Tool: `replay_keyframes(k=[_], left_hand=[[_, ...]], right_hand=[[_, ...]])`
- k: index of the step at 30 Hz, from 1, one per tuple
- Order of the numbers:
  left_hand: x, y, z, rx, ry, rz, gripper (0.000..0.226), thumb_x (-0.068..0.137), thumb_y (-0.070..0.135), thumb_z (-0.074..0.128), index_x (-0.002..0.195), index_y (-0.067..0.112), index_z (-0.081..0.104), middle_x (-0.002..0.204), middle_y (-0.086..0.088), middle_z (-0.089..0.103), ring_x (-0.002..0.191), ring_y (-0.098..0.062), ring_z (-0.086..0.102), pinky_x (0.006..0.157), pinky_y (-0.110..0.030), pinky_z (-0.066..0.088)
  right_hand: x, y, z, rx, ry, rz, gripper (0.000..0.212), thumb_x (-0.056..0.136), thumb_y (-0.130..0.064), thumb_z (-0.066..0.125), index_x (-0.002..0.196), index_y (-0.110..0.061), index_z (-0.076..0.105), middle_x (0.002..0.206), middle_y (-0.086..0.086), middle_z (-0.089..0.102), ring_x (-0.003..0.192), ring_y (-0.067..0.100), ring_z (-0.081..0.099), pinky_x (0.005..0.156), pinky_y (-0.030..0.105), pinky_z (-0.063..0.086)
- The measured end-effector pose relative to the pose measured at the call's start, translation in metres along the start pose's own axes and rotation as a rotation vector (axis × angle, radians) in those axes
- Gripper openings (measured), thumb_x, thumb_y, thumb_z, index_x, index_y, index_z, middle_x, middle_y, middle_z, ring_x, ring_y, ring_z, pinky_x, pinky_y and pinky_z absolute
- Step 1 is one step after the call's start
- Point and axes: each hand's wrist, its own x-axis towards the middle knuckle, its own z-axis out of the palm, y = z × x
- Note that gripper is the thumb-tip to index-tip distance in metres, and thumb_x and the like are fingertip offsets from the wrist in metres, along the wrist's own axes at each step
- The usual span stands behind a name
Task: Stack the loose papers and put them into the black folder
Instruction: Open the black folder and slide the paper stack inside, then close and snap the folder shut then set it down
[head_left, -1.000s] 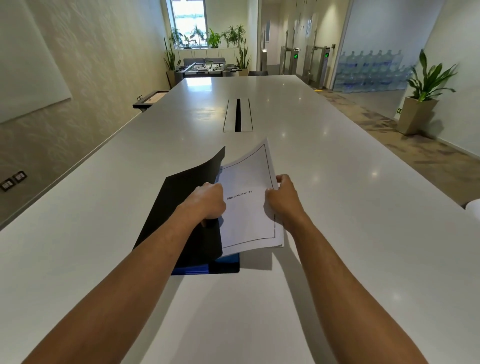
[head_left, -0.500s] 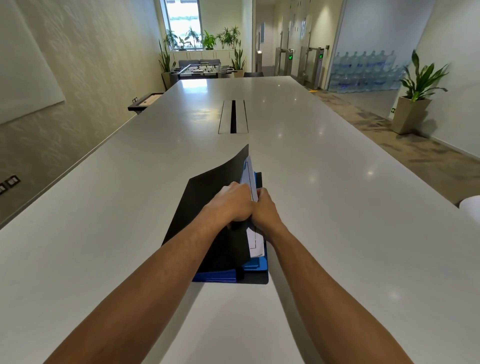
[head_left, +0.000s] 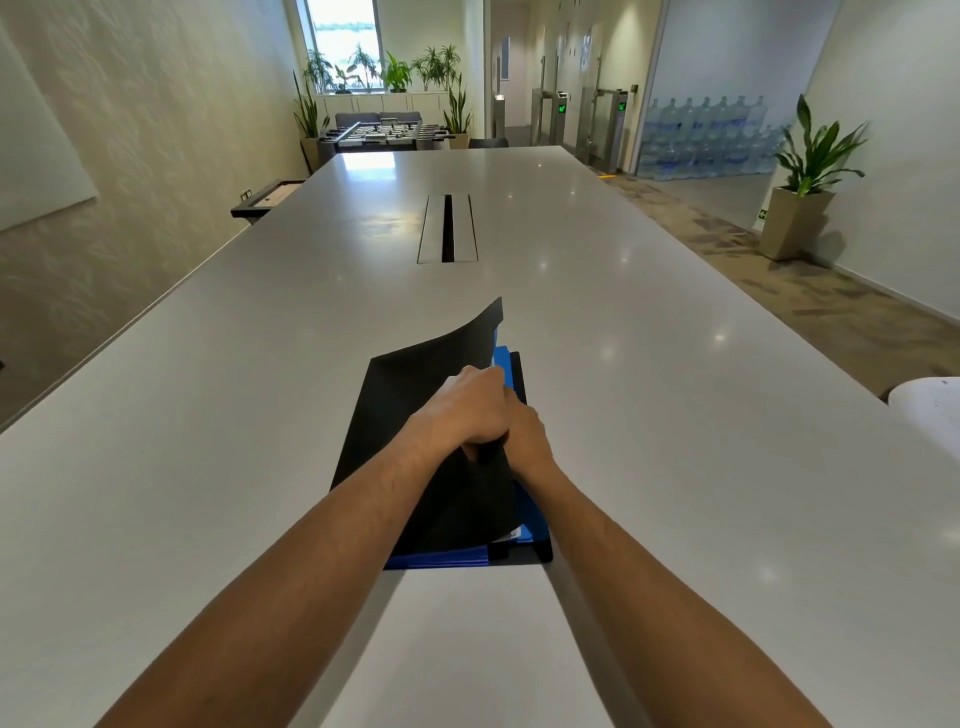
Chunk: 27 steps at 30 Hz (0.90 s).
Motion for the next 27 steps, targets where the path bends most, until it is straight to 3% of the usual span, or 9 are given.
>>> replay_keyframes(k=[3,6,10,12,14,17,19,23,27], left_hand=[[0.000,-0.002,0.002,-0.071,0.016,0.028,0.019,0.095,0.027,0.054,0.114,0.023,0.050,0.091,0.000,0.056,0.065,-0.013,0.063,0.046,-0.017,0.046],[-0.001,-0.005,0.011,-0.092,0.043,0.055,0.036,0.093,0.031,0.057,0.127,0.025,0.046,0.091,0.002,0.054,0.064,-0.014,0.063,0.046,-0.017,0.049],[-0.002,-0.003,0.034,-0.003,0.074,0.061,0.061,0.088,0.029,0.062,0.142,0.028,0.035,0.100,-0.005,0.062,0.069,-0.015,0.065,0.062,-0.028,0.060],[-0.003,0.000,0.045,0.092,0.134,0.072,0.062,0.087,0.035,0.062,0.142,0.029,0.033,0.102,-0.006,0.064,0.072,-0.015,0.063,0.067,-0.032,0.059],[-0.004,0.000,0.054,0.202,0.179,0.094,0.058,0.087,0.047,0.059,0.138,0.025,0.040,0.101,-0.006,0.065,0.078,-0.019,0.063,0.071,-0.035,0.056],[-0.007,-0.005,0.064,0.314,0.195,0.099,0.053,0.084,0.067,0.049,0.108,0.021,0.059,0.083,0.001,0.062,0.073,-0.015,0.059,0.069,-0.032,0.051],[-0.009,-0.012,0.069,0.318,0.201,0.126,0.055,0.082,0.073,0.044,0.096,0.023,0.064,0.081,0.002,0.062,0.076,-0.013,0.057,0.072,-0.032,0.048],[-0.011,-0.032,0.074,0.100,0.237,0.215,0.049,0.087,0.061,0.051,0.116,0.025,0.065,0.105,0.003,0.067,0.102,-0.016,0.054,0.092,-0.040,0.042],[-0.015,-0.043,0.078,-0.160,0.311,0.250,0.034,0.089,0.039,0.062,0.117,0.021,0.065,0.110,0.001,0.069,0.106,-0.013,0.058,0.102,-0.046,0.042]], right_hand=[[0.002,0.006,-0.007,-0.063,0.145,-0.033,0.024,0.097,-0.023,0.050,0.115,-0.010,0.059,0.112,0.013,0.063,0.097,0.024,0.062,0.081,0.028,0.044],[-0.003,0.016,-0.019,-0.129,0.260,-0.070,0.030,0.097,-0.023,0.051,0.125,-0.014,0.055,0.125,0.011,0.057,0.100,0.023,0.062,0.081,0.027,0.044],[-0.007,0.031,-0.031,-0.133,0.385,-0.014,0.039,0.094,-0.016,0.054,0.132,-0.020,0.048,0.139,0.006,0.045,0.077,0.011,0.057,0.062,0.011,0.036],[-0.011,0.037,-0.032,-0.117,0.421,0.024,0.039,0.093,-0.013,0.057,0.130,-0.020,0.048,0.135,0.006,0.047,0.072,0.007,0.051,0.059,0.012,0.034],[-0.014,0.041,-0.034,-0.050,0.453,0.075,0.036,0.091,-0.010,0.058,0.125,-0.018,0.050,0.129,0.007,0.050,0.073,0.005,0.048,0.059,0.008,0.032],[-0.018,0.046,-0.035,-0.016,0.498,0.083,0.031,0.089,-0.010,0.061,0.118,-0.017,0.053,0.122,0.007,0.054,0.074,0.003,0.046,0.056,0.003,0.027],[-0.019,0.047,-0.035,-0.055,0.492,0.052,0.030,0.089,-0.010,0.061,0.117,-0.017,0.054,0.119,0.006,0.058,0.082,0.004,0.051,0.060,0.004,0.028],[-0.023,0.047,-0.033,-0.092,0.407,-0.039,0.035,0.089,-0.017,0.062,0.123,-0.021,0.056,0.117,0.002,0.062,0.100,0.014,0.060,0.078,0.019,0.041],[-0.025,0.048,-0.025,-0.256,0.279,-0.222,0.026,0.092,-0.019,0.056,0.117,-0.019,0.064,0.115,0.001,0.067,0.107,0.016,0.056,0.089,0.024,0.041]])
